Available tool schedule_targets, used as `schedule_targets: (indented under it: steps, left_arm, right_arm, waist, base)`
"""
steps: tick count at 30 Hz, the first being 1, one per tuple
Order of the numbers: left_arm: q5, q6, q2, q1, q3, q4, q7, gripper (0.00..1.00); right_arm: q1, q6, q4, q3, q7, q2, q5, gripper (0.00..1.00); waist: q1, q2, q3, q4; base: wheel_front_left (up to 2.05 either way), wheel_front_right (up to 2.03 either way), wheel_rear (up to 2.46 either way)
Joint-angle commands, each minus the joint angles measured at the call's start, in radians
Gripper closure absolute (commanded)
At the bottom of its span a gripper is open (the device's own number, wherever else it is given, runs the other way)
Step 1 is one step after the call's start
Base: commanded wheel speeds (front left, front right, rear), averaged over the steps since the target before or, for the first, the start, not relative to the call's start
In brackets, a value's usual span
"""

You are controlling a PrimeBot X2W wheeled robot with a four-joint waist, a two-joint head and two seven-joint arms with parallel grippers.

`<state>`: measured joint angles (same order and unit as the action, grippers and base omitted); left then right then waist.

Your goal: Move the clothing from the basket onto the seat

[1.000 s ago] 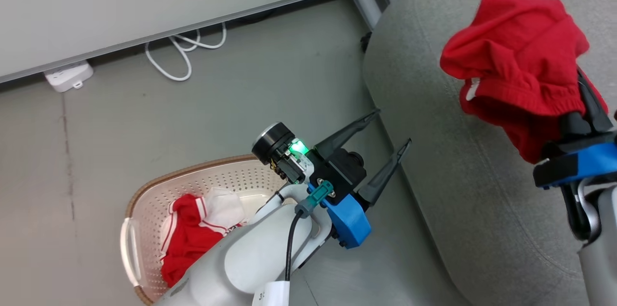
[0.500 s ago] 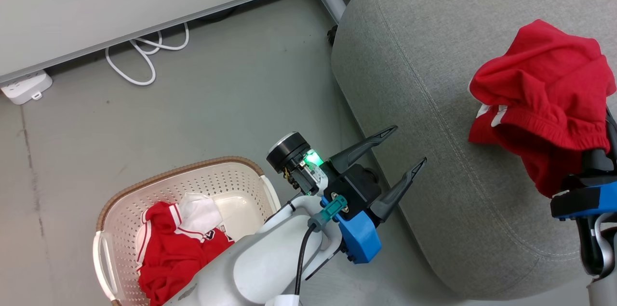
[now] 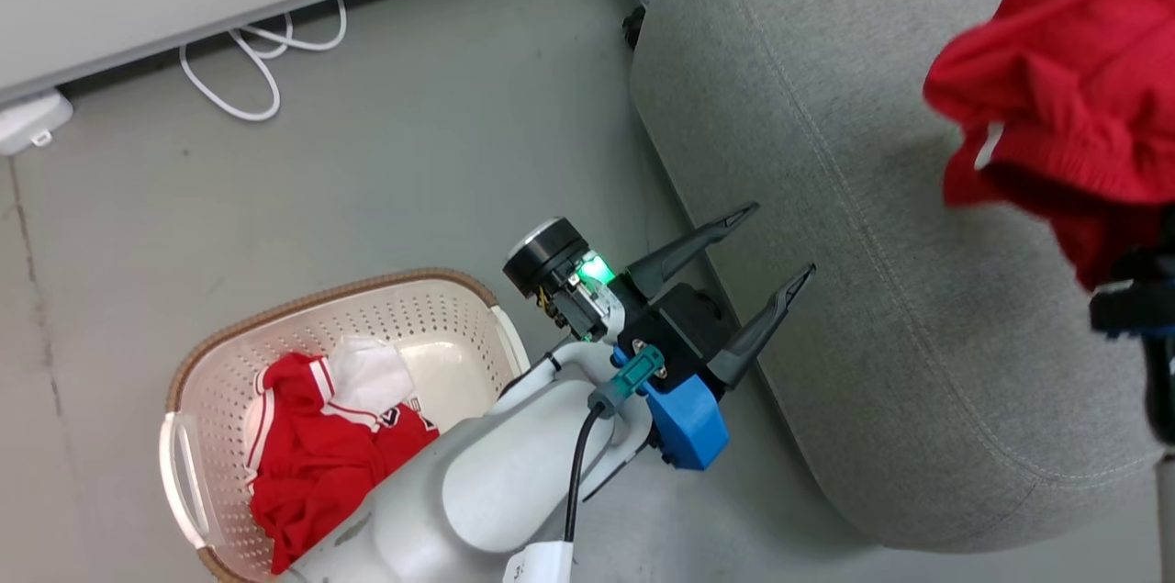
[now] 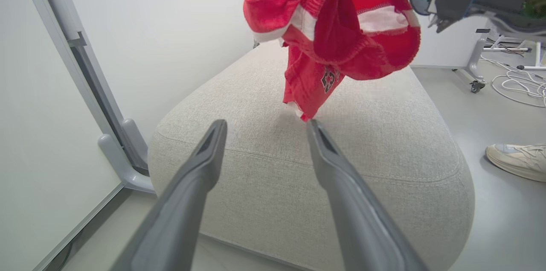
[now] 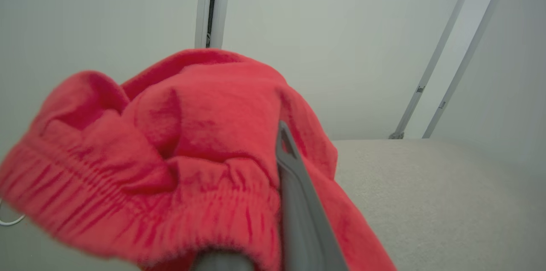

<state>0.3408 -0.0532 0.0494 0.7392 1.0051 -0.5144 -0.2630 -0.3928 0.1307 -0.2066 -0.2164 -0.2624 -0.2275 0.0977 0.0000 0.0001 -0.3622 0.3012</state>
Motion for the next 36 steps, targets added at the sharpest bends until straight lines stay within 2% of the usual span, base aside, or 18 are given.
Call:
schedule_targets:
  steps: [1, 6, 12, 15, 20, 25, 30, 36]
  left_arm:
    - [-0.008, 0.003, 0.002, 0.02, -0.01, -0.003, -0.003, 0.0]
    - [-0.034, -0.001, 0.009, 0.065, -0.017, -0.011, -0.003, 0.0]
    - [-0.073, -0.016, 0.017, 0.146, 0.002, -0.026, -0.002, 0.0]
    - [-0.089, -0.023, 0.016, 0.188, 0.01, -0.03, -0.001, 0.0]
    - [-0.101, -0.02, 0.013, 0.24, 0.015, -0.031, -0.002, 0.0]
    - [-0.106, -0.01, 0.01, 0.264, 0.017, -0.032, -0.002, 0.0]
    - [-0.106, -0.006, 0.012, 0.269, 0.019, -0.039, -0.002, 0.0]
    - [-0.099, -0.002, 0.021, 0.264, 0.016, -0.044, -0.003, 0.0]
  right_arm:
    - [-0.037, 0.0, 0.013, -0.007, -0.004, -0.013, 0.0, 1.0]
    - [-0.184, 0.0, 0.034, -0.035, -0.004, -0.063, 0.007, 1.0]
    - [-0.37, 0.0, -0.001, -0.158, -0.004, -0.171, 0.028, 1.0]
    - [-0.437, 0.0, -0.053, -0.235, -0.003, -0.232, 0.048, 1.0]
    - [-0.491, 0.0, -0.17, -0.305, -0.004, -0.315, 0.046, 1.0]
    - [-0.48, 0.0, -0.29, -0.336, -0.004, -0.332, 0.024, 1.0]
    - [-0.449, 0.0, -0.384, -0.354, -0.004, -0.304, 0.0, 1.0]
    - [-0.425, 0.0, -0.456, -0.33, -0.004, -0.262, -0.009, 1.0]
  waist:
    - [0.0, -0.0001, -0.033, 0.0]
    - [0.0, -0.0001, -0.124, -0.002]
    - [0.0, -0.0001, -0.25, -0.035]
    - [0.0, -0.0001, -0.306, -0.061]
    - [0.0, -0.0001, -0.379, -0.097]
    - [0.0, -0.0001, -0.427, -0.115]
    - [0.0, -0.0001, -0.446, -0.117]
    - [0.0, -0.0001, -0.444, -0.108]
  base:
    - [0.0, 0.0, 0.0]
    - [0.0, 0.0, 0.0]
    - [0.0, 0.0, 0.0]
    - [0.0, 0.0, 0.0]
    - [0.0, 0.0, 0.0]
    - [0.0, 0.0, 0.0]
    - [0.0, 0.0, 0.0]
    - [0.0, 0.0, 0.0]
